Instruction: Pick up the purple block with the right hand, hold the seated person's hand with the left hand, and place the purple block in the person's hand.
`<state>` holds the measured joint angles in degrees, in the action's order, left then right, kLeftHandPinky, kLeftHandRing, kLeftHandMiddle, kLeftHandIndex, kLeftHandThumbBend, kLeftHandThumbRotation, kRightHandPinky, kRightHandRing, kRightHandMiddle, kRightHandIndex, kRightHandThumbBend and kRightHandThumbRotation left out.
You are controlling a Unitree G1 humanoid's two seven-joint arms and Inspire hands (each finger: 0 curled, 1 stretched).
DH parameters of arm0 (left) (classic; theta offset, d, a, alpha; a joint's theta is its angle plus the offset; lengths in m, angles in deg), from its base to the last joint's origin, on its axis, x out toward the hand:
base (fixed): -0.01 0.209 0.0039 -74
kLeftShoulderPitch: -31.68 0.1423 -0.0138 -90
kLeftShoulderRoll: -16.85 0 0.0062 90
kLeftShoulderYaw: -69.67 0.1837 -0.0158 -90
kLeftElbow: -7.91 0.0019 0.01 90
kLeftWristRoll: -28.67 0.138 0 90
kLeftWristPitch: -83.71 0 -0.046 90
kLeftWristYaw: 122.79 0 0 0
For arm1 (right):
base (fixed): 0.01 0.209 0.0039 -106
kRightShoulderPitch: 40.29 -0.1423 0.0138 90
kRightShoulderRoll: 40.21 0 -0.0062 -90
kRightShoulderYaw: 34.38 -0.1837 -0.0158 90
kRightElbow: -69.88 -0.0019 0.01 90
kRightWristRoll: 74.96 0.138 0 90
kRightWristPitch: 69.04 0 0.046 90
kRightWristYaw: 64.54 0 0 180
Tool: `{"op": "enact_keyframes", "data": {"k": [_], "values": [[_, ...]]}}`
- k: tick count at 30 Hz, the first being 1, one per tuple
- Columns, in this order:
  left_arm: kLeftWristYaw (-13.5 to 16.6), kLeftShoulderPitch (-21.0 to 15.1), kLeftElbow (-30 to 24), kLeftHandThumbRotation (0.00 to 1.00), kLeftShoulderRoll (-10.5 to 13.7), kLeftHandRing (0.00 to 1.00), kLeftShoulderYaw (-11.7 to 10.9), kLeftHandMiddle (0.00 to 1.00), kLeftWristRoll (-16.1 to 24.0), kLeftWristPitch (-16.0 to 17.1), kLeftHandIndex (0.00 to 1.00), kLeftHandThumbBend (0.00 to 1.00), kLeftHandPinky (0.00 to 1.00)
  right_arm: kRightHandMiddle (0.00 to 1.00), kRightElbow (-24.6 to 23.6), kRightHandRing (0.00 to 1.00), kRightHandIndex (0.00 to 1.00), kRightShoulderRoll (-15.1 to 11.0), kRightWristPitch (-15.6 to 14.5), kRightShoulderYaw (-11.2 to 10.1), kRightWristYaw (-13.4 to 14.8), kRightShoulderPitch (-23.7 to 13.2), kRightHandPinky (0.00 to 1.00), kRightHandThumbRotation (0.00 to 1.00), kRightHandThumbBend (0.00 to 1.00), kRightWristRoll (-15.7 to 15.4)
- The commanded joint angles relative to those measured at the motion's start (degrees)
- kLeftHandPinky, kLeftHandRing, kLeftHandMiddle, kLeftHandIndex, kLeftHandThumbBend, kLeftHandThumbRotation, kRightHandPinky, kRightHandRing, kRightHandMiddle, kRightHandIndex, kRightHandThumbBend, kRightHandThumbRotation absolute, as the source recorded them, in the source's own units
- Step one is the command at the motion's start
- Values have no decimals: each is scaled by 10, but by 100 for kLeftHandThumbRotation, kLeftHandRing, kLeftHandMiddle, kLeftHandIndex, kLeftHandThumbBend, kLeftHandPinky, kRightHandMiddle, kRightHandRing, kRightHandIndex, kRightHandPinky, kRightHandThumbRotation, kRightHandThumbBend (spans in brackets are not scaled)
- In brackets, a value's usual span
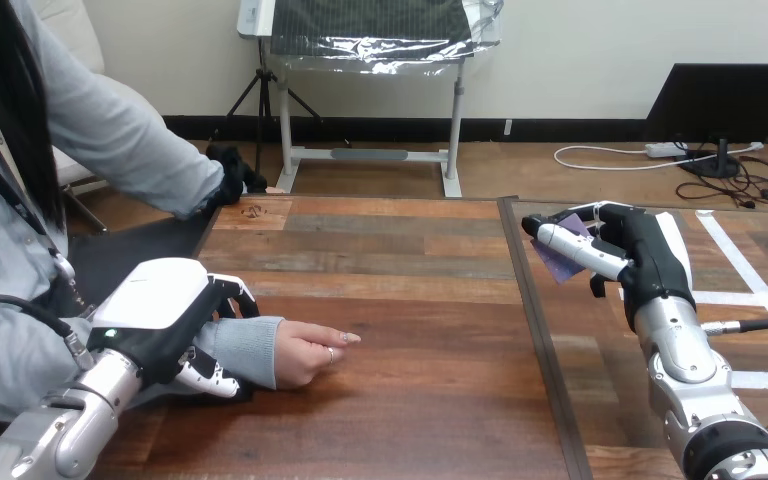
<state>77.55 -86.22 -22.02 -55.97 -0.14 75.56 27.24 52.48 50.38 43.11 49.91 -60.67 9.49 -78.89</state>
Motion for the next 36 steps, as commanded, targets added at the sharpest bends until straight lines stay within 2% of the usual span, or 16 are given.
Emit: {"op": "enact_keyframes", "data": {"k": [1, 11, 20, 31, 36], "values": [[15, -31, 13, 14, 5, 48, 18, 52, 3, 6, 56, 100, 47, 11, -31, 6, 14, 2, 20, -9, -2, -28, 2, 15, 28, 10], [20, -29, 15, 12, 3, 42, 23, 46, -10, 24, 49, 97, 42, 11, -30, 6, 15, 5, 24, -10, -5, -26, 2, 15, 28, 12], [57, -28, 17, 9, 0, 36, 32, 40, -2, 35, 42, 93, 36, 12, -27, 7, 15, 6, 20, -4, -5, -27, 3, 15, 29, 11], [65, -30, 6, 10, -4, 31, 37, 36, -9, 37, 36, 85, 31, 13, -22, 7, 17, 11, 14, 2, 3, -30, 3, 16, 29, 4], [63, -32, -7, 10, -5, 32, 34, 36, -15, 40, 37, 85, 32, 13, -17, 8, 18, 17, 5, 2, 6, -34, 4, 17, 30, 5]]}}
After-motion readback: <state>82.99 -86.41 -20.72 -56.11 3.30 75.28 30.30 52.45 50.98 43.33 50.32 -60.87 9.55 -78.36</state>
